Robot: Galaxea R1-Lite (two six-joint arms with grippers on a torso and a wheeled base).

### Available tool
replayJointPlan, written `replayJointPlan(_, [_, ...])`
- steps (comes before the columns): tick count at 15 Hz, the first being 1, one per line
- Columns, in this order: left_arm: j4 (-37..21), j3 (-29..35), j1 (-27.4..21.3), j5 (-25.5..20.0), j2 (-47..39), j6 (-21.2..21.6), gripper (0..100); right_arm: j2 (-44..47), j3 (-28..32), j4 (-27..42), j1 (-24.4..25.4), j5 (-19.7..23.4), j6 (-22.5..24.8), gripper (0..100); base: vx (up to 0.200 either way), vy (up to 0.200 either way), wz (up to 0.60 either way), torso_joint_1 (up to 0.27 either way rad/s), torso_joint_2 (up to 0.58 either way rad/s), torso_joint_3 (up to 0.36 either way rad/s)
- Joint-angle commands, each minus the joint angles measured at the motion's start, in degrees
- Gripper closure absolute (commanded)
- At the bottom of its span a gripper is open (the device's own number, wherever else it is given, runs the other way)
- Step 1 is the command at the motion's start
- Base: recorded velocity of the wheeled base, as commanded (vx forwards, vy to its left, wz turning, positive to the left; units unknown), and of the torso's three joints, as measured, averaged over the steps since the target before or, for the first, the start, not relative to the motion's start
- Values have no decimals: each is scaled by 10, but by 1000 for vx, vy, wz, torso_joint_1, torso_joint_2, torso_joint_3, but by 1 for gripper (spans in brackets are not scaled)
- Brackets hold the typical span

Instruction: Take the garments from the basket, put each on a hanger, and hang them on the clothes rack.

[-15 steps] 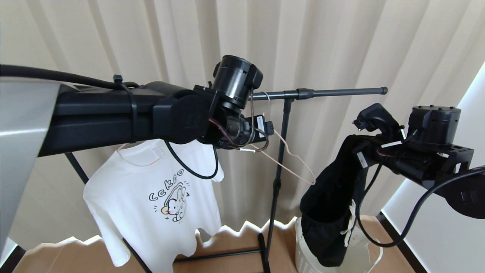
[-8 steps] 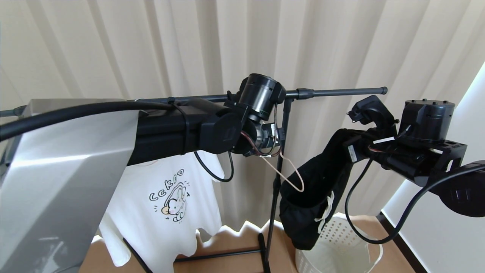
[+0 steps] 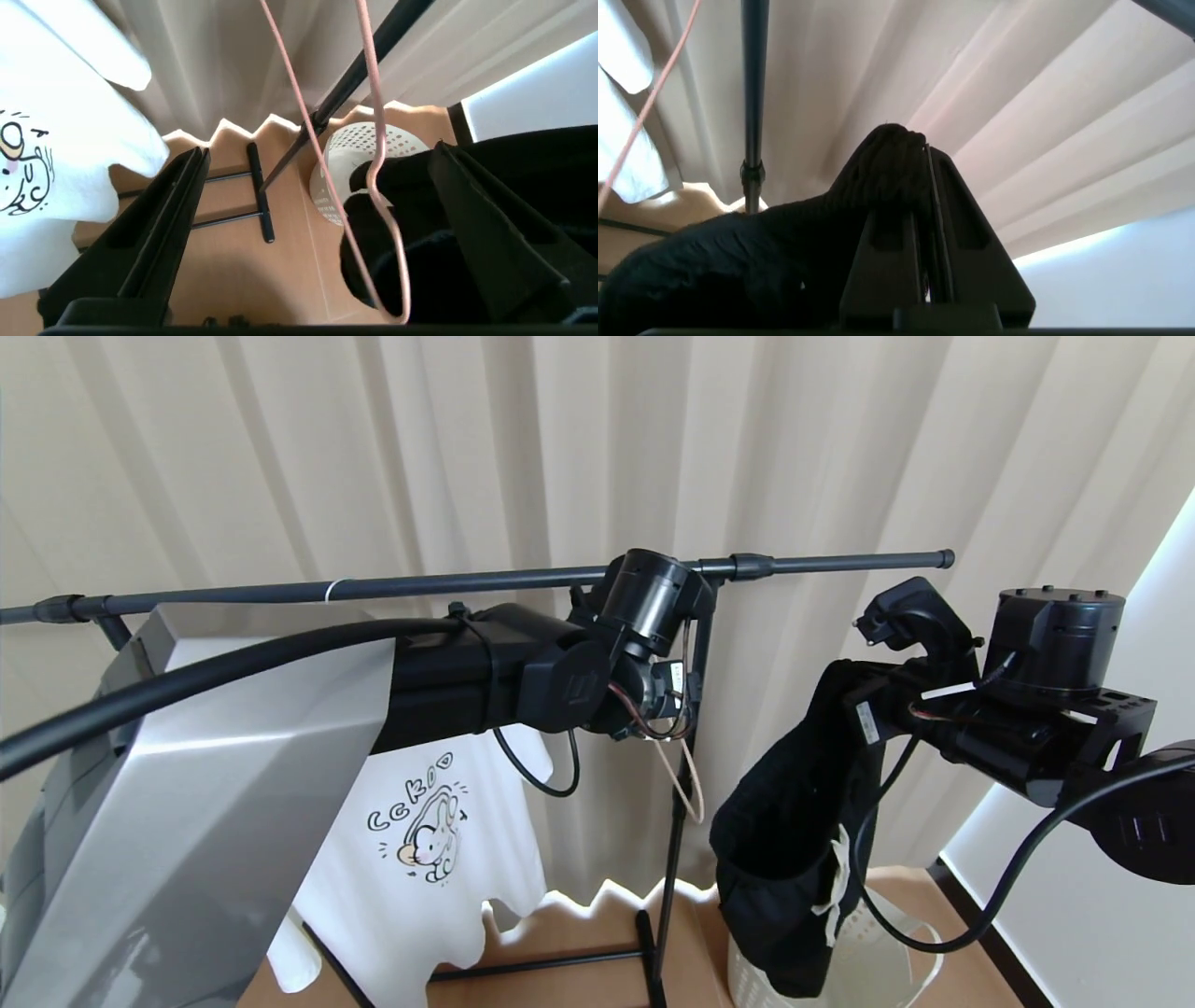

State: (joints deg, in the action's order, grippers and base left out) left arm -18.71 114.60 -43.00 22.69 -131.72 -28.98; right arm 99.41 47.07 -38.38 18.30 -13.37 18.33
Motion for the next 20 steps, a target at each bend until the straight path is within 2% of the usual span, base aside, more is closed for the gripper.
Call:
replayJointPlan(1, [0, 0, 1, 0, -3, 2, 0, -1, 0, 0, 1, 0, 0, 100, 0, 0, 0, 0, 0, 0])
replayJointPlan(5, [-1, 0, 12, 0, -20, 53, 0, -1, 0, 0, 1, 0, 0, 100, 0, 0, 0, 0, 0, 0])
replayJointPlan(10, [16, 0, 35, 1, -53, 96, 0, 0, 0, 0, 1, 1, 1, 100, 0, 0, 0, 0, 0, 0])
replayJointPlan(15, [125, 0, 49, 0, -80, 152, 0, 3, 0, 1, 5, 1, 0, 100, 0, 0, 0, 0, 0, 0])
replayJointPlan(17, [140, 0, 51, 0, -81, 166, 0, 2, 0, 1, 5, 1, 1, 100, 0, 0, 0, 0, 0, 0])
replayJointPlan(18, [138, 0, 51, 1, -79, 166, 100, 2, 0, 1, 5, 1, 1, 100, 0, 0, 0, 0, 0, 0])
replayJointPlan(20, [138, 0, 51, 6, -78, 165, 100, 2, 0, 1, 5, 1, 1, 100, 0, 0, 0, 0, 0, 0])
